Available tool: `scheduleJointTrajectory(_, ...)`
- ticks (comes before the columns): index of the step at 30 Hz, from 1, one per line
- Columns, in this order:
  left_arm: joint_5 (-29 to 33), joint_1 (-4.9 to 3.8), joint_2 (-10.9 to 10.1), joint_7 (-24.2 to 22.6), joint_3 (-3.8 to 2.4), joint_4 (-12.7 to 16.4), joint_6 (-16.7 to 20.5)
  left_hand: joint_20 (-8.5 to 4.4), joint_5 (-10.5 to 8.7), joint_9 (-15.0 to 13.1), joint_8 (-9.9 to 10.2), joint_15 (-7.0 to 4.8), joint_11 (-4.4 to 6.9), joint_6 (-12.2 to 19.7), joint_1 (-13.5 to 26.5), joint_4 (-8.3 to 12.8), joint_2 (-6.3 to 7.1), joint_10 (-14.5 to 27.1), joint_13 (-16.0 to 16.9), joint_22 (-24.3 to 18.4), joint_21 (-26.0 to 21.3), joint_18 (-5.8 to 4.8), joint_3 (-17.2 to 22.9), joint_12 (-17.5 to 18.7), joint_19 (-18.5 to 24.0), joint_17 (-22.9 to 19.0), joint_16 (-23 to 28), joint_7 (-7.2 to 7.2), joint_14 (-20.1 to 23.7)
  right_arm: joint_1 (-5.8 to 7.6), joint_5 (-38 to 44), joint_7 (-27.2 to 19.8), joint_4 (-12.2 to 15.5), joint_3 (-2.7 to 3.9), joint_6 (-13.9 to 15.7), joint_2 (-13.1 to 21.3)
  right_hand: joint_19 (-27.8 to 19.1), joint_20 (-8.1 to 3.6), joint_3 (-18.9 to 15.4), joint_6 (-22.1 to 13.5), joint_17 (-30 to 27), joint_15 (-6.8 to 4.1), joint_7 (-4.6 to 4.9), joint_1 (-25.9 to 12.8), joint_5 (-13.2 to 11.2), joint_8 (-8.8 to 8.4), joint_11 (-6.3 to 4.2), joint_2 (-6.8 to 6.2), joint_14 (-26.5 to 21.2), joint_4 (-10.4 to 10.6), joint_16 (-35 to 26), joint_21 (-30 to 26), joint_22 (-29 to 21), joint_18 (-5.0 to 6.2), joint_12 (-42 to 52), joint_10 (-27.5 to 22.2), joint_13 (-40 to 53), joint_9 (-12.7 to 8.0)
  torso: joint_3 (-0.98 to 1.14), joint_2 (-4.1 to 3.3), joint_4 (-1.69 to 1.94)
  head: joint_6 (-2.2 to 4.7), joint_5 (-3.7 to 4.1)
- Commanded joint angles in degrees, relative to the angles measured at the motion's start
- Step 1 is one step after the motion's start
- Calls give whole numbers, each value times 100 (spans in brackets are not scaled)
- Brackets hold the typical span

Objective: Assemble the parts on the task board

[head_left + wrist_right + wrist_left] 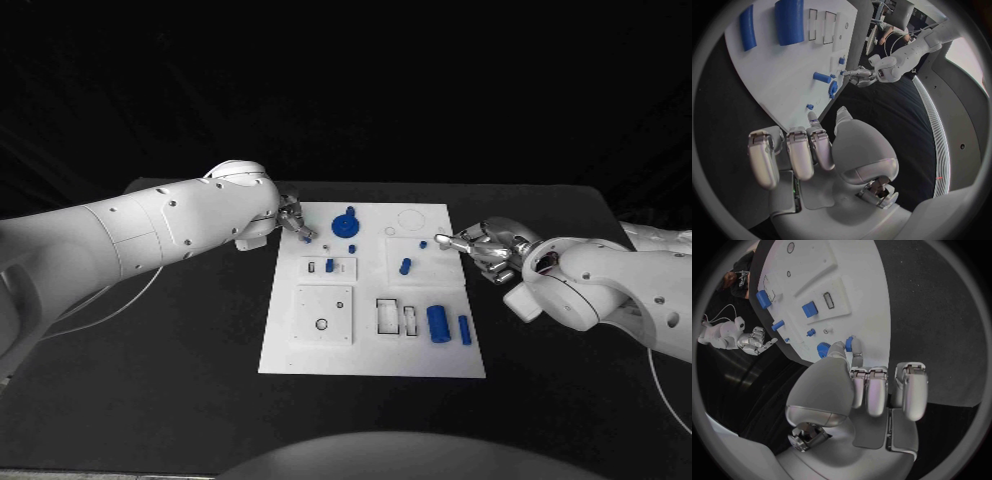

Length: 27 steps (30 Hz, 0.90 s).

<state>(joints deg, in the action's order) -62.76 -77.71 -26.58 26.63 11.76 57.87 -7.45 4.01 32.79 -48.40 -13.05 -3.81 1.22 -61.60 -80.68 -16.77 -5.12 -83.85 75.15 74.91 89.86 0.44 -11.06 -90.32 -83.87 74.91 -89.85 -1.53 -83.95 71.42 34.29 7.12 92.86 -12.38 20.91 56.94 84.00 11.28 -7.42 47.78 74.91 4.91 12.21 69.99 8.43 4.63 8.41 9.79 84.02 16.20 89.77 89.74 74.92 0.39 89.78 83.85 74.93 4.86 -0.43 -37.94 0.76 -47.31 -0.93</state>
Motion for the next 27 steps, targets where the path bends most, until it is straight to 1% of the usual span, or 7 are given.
scheduleJointTrajectory(1, 14, -1, 4, -78, -1, 11, -21, -9, 71, -8, -20, -31, 72, 11, -195, -1, -145, -615, 1485, 1509, 14, -44, 34, 32, -613, 1509, -15, 20, -605, -5, 57, 11, 1, -1, -60, -3, 600, 24, -15, -40, 1509, 40, 64, 10, 18, 38, 36, 35, 598, -11, 23, 26, 1508, -39, 22, 615, 1507, 5, -2, -1, 2, -9, 0)
scheduleJointTrajectory(8, 17, -2, -23, -152, -1, 32, 103, -7, 208, -36, -62, -36, 84, -39, -248, 4, -95, -615, 1485, 1509, 14, -44, 111, 32, -613, 1509, -15, 37, -605, -5, 58, 19, -2, -1, -64, -2, 600, 24, -15, -40, 1509, 40, 64, 10, 18, 38, 36, 35, 598, -11, 23, 26, 1508, -39, 22, 615, 1507, 5, 0, -3, 1, -1, 3)
scheduleJointTrajectory(17, 98, -6, -160, -285, -6, 135, 292, -6, 262, -53, -73, -41, 91, -43, -319, 7, -59, -615, 1485, 1509, 14, -44, 183, 32, -613, 1509, -15, 44, -605, -10, 58, 23, -12, -1, -69, 1, 600, 24, -15, -40, 1509, 40, 64, 10, 18, 38, 36, 35, 598, -11, 23, 26, 1508, -39, 22, 615, 1507, 5, 3, 4, 3, 10, 12)
scheduleJointTrajectory(20, 155, -13, -226, -299, -24, 201, 310, -6, 267, -54, -73, -42, 91, -41, -327, 7, -57, -615, 1485, 1509, 14, -44, 192, 32, -613, 1509, -15, 43, -605, -12, 58, 26, -14, -1, -70, 6, 600, 24, -15, -40, 1509, 40, 64, 10, 18, 38, 36, 35, 598, -11, 23, 26, 1508, -39, 22, 615, 1507, 5, 4, 4, 4, 6, 20)
scheduleJointTrajectory(22, 216, -29, -274, -301, -44, 254, 302, -6, 268, -54, -72, -42, 91, -40, -328, 6, -56, -615, 1485, 1509, 14, -44, 193, 32, -613, 1509, -15, 43, -605, -13, 58, 26, -15, -2, -69, 9, 600, 24, -15, -40, 1509, 40, 64, 10, 18, 38, 36, 35, 598, -11, 23, 26, 1508, -39, 22, 615, 1507, 5, 4, 3, 7, 1, 26)
scheduleJointTrajectory(24, 311, -65, -343, -289, -62, 335, 248, -7, 274, -54, -70, -42, 90, -35, -336, 6, -48, -615, 1485, 1509, 14, -44, 201, 32, -613, 1509, -15, 41, -605, -15, 58, 28, -17, -2, -69, 11, 600, 24, -15, -40, 1509, 40, 64, 10, 18, 38, 36, 35, 598, -11, 23, 26, 1508, -39, 22, 615, 1507, 5, 4, 3, 5, -3, 22)
scheduleJointTrajectory(27, 449, -167, -466, -195, -79, 487, -4, -7, 289, -53, -62, -44, 87, -23, -363, 7, -17, -615, 1485, 1509, 14, -44, 225, 32, -613, 1509, -15, 38, -605, -16, 58, 32, -23, -2, -67, 7, 600, 24, -15, -41, 1509, 40, 64, 11, 20, 38, 36, 35, 598, -11, 23, 26, 1508, -39, 22, 615, 1507, 5, 9, 9, 1, -8, -4)
